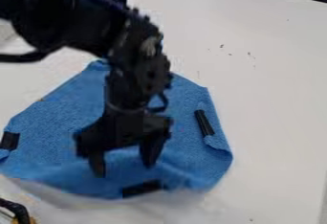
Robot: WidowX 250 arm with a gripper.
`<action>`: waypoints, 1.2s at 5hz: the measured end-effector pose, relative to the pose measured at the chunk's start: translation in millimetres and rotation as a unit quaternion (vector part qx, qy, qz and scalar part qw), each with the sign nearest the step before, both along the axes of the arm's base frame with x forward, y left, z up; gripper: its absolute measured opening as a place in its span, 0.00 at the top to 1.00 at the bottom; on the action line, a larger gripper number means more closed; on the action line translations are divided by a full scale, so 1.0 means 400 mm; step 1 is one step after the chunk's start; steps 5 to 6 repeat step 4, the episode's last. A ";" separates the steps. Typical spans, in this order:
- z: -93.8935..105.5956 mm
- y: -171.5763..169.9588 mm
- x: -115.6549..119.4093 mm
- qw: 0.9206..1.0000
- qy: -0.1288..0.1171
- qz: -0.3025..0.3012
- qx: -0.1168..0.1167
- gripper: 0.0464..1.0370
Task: Unfold the cloth from the bottom
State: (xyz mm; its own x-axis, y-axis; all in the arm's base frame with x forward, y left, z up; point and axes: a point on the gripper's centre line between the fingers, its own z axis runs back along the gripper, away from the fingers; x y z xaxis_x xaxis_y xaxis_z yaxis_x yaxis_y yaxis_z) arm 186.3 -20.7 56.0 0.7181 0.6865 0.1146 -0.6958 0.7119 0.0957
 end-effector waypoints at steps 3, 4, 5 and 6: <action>0.003 0.012 0.044 0.971 -0.064 -0.214 -0.087 0.04; 0.006 0.008 0.032 0.962 -0.046 -0.251 -0.099 0.04; 0.006 0.008 0.032 0.962 -0.046 -0.251 -0.099 0.04; 0.006 0.008 0.032 0.962 -0.046 -0.251 -0.099 0.04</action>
